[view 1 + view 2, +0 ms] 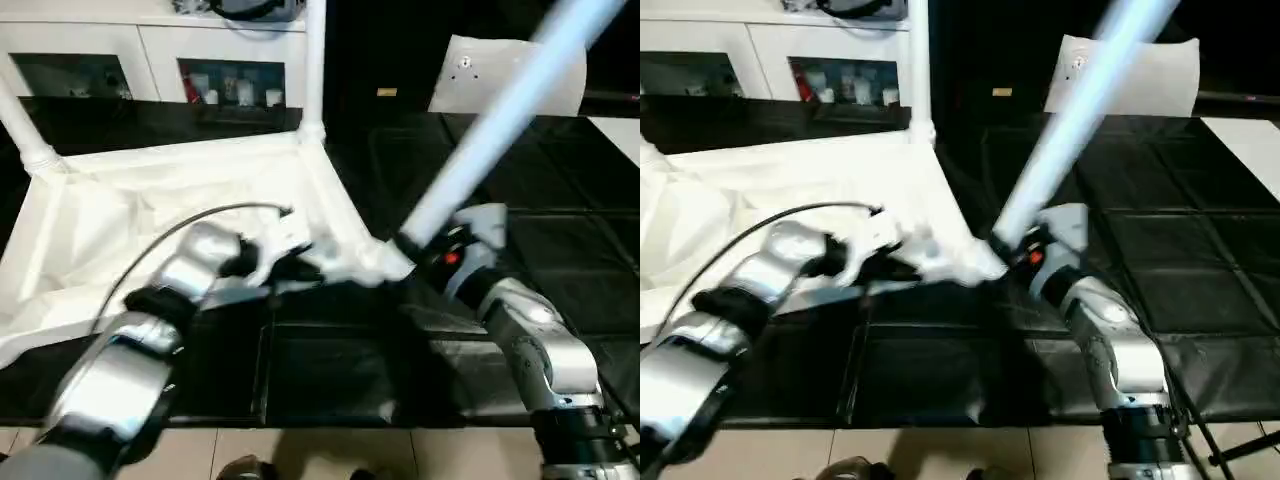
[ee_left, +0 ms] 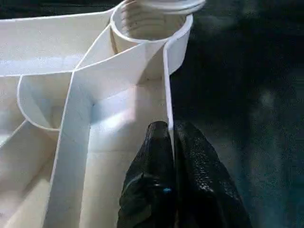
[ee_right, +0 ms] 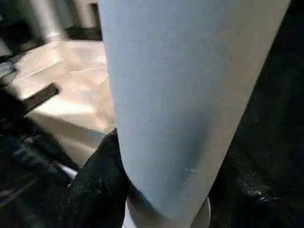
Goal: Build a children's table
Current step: Insert table leg to table base
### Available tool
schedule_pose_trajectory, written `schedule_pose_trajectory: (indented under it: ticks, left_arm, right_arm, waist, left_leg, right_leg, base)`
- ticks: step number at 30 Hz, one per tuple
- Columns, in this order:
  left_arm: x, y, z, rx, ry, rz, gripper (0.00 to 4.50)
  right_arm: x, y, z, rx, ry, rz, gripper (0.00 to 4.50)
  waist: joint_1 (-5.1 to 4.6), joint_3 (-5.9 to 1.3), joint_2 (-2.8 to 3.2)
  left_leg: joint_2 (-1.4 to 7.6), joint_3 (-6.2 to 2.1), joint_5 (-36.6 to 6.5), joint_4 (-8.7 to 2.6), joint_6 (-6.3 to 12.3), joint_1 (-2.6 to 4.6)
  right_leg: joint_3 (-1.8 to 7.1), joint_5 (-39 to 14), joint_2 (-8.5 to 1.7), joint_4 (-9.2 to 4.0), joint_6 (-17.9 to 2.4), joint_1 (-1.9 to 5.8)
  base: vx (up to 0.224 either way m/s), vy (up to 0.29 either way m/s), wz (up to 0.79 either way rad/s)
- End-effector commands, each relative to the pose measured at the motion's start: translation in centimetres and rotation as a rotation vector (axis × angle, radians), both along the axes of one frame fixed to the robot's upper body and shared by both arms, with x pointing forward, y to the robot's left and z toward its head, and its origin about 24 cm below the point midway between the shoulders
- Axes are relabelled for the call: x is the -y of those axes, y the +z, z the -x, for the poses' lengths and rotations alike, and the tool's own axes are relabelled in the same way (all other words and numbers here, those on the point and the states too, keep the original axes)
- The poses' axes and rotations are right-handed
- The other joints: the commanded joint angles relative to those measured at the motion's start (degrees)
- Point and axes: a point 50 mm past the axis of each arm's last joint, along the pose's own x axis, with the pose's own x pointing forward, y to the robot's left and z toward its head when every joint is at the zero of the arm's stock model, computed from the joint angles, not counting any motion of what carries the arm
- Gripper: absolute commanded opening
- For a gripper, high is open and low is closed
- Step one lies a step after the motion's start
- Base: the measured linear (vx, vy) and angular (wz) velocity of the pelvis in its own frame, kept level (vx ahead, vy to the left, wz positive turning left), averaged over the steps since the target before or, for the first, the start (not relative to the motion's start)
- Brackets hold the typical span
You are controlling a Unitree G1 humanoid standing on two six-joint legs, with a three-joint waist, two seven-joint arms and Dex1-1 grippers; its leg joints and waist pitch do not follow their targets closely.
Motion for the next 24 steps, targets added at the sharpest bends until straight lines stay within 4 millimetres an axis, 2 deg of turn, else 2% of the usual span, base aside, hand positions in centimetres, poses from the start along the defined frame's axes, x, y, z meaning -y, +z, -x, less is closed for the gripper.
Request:
schedule_pose_trajectory:
  ticks: [1,2,4,5,6,7,9,10,16,18,23,24]
  left_arm:
    - [0.4,-0.4,0.5,-0.010,-0.072,-0.030,0.00]
    - [0.2,-0.4,0.6,-0.010,-0.076,-0.035,0.00]
    - [0.0,-0.5,0.7,-0.012,-0.083,-0.040,0.00]
    - [-0.2,-0.5,0.8,-0.013,-0.090,-0.044,0.00]
    - [-0.4,-0.5,0.9,-0.013,-0.096,-0.046,0.00]
    - [-0.5,-0.5,1.0,-0.010,-0.097,-0.049,0.00]
    - [-0.6,-0.5,1.0,-0.008,-0.096,-0.051,0.00]
    - [-0.6,-0.4,1.1,-0.006,-0.097,-0.050,0.00]
    - [-0.8,-0.2,1.4,-0.020,-0.128,-0.037,0.00]
    - [-0.8,-0.2,1.5,-0.020,-0.132,-0.039,0.00]
    - [-1.0,-0.2,1.6,-0.014,-0.124,-0.035,0.00]
    - [-1.0,-0.2,1.6,-0.012,-0.119,-0.036,0.00]
  right_arm:
    - [-0.9,0.9,0.0,0.030,0.072,0.016,1.90]
    - [-1.1,0.8,0.1,0.027,0.100,0.026,1.90]
    - [-1.4,0.6,0.1,0.023,0.120,0.032,1.90]
    - [-1.6,0.4,0.1,0.021,0.136,0.042,1.90]
    - [-1.7,0.2,0.0,0.013,0.154,0.048,1.90]
    - [-1.9,0.0,0.0,0.005,0.168,0.058,1.90]
    - [-2.1,-0.3,0.0,0.000,0.181,0.071,1.90]
    - [-2.2,-0.5,0.0,-0.001,0.190,0.088,1.90]
    - [-2.2,-1.2,-0.6,-0.010,0.158,0.140,1.90]
    - [-2.1,-1.2,-0.6,-0.015,0.162,0.146,1.90]
    - [-2.0,-1.4,-0.1,-0.029,0.190,0.159,1.90]
    - [-2.0,-1.5,0.2,-0.034,0.199,0.158,1.90]
  waist:
    - [-0.04,-4.54,0.21]
    - [0.08,-4.43,0.42]
    - [0.05,-4.41,0.33]
    - [-0.05,-4.42,-0.33]
    - [0.04,-4.40,-0.01]
    - [0.01,-4.44,-0.36]
    - [0.05,-4.37,-0.34]
    - [0.02,-4.42,-0.58]
    - [-0.20,-4.59,-0.30]
    - [-0.27,-4.65,-0.37]
    - [-0.26,-4.54,-0.04]
    - [-0.27,-4.61,-0.18]
  left_leg:
    - [6.41,-3.02,-12.4,-4.04,2.10,1.81]
    - [6.47,-3.16,-13.2,-4.14,1.51,1.85]
    - [6.69,-3.46,-14.2,-4.36,0.56,1.82]
    - [6.75,-3.35,-14.2,-4.47,0.49,1.86]
    - [6.54,-3.34,-14.1,-4.31,0.25,1.89]
    - [6.57,-3.29,-13.9,-4.29,0.24,1.82]
    - [6.42,-3.19,-13.1,-4.12,0.51,1.72]
    - [6.46,-3.17,-12.5,-4.21,0.77,1.67]
    - [6.49,-3.11,-11.5,-4.23,0.71,1.69]
    - [6.51,-3.09,-11.3,-4.26,0.74,1.70]
    - [6.58,-3.20,-12.4,-4.33,0.65,1.72]
    - [6.63,-3.19,-12.6,-4.40,0.52,1.79]
  right_leg:
    - [5.01,-15.1,-8.08,-5.27,-9.9,2.66]
    - [5.02,-17.1,-8.15,-5.35,-9.3,2.68]
    - [5.06,-18.9,-8.29,-5.40,-8.6,2.71]
    - [5.09,-19.0,-8.21,-5.44,-8.5,2.59]
    - [5.15,-19.2,-8.41,-5.32,-8.7,2.57]
    - [5.17,-19.3,-8.50,-5.31,-8.7,2.62]
    - [5.23,-20.2,-8.59,-5.36,-8.3,2.51]
    - [5.21,-19.8,-8.44,-5.37,-8.0,2.58]
    - [5.28,-15.5,-8.31,-4.73,-9.5,2.50]
    - [5.27,-14.7,-8.28,-4.64,-9.7,2.58]
    - [5.24,-16.0,-8.20,-4.88,-9.2,2.67]
    - [5.25,-15.9,-8.14,-4.84,-9.1,2.66]
  base:
    - [0.000,0.000,0.00]
    - [0.000,0.000,0.00]
    - [0.000,0.000,0.00]
    - [0.000,0.000,0.00]
    - [0.000,0.000,0.00]
    - [0.000,0.000,0.00]
    - [0.000,0.000,0.00]
    - [0.000,0.000,0.00]
    - [0.000,0.000,0.00]
    - [0.000,0.000,0.00]
    - [0.000,0.000,0.00]
    - [0.000,0.000,0.00]
